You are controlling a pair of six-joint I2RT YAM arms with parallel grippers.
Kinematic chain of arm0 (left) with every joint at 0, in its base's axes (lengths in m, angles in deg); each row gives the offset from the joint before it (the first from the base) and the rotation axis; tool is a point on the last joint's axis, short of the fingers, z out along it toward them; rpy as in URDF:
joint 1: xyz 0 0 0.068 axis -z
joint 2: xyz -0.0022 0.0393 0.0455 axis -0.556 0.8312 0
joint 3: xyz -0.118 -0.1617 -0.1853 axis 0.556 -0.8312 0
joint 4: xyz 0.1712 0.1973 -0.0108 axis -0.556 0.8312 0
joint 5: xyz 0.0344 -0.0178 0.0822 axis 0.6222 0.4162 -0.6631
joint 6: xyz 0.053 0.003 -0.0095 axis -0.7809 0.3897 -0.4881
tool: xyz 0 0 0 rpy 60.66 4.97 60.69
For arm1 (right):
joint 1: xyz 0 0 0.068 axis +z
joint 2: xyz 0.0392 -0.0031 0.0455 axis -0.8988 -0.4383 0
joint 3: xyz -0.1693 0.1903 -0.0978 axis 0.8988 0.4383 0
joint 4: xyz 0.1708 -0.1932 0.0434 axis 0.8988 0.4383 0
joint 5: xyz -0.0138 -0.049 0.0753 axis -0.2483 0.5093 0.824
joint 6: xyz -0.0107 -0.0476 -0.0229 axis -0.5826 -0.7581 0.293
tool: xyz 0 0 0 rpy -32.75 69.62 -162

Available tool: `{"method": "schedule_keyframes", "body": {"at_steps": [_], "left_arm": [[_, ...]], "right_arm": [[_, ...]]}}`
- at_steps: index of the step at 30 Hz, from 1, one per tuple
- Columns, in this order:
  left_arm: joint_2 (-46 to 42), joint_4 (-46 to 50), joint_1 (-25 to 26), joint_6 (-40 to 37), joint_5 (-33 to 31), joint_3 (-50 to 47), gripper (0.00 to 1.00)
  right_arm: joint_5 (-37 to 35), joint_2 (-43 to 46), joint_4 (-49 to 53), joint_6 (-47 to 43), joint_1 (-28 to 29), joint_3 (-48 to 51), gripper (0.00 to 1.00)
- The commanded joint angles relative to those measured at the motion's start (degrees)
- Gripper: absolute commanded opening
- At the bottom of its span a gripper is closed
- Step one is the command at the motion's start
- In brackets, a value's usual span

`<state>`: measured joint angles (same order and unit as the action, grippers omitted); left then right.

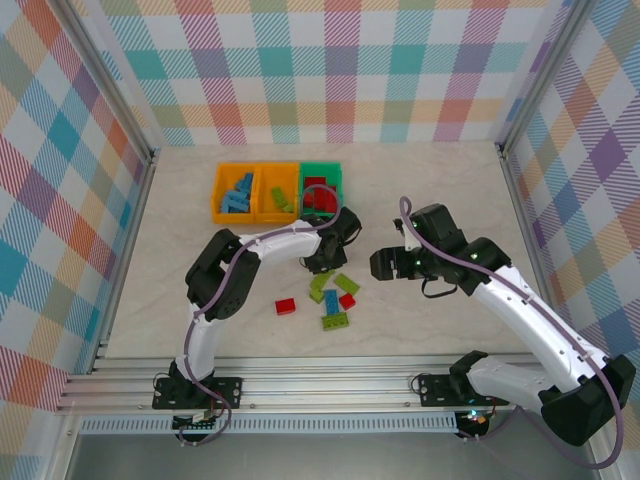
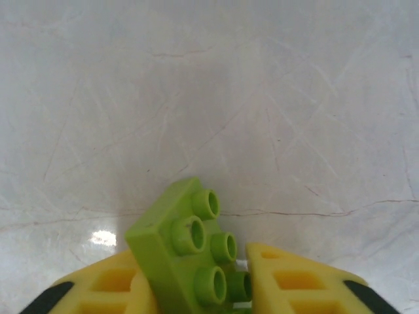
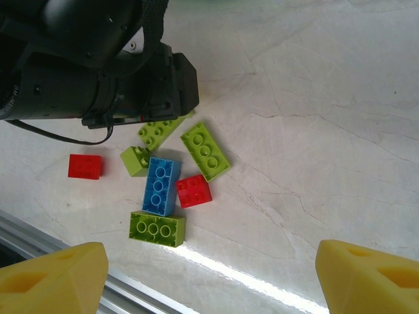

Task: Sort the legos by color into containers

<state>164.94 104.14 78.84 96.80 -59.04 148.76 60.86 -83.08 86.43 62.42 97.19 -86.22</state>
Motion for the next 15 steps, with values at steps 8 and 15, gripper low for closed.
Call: {"method": "schedule_keyframes", "body": {"at_steps": [8,15], "left_arm": [[-4.62,-2.73,-2.32,-5.04,-2.34,0.45,0.11],[-10.23,-3.81,-4.99,-8.84,-3.38,0.63,0.0]], "right_arm": [[1.82,-0.36,-1.43,1.78,0.07,-0.11,0.84],[1.74,-0.36,-2.41,2.62,0.08,-0.11,0.85]]}}
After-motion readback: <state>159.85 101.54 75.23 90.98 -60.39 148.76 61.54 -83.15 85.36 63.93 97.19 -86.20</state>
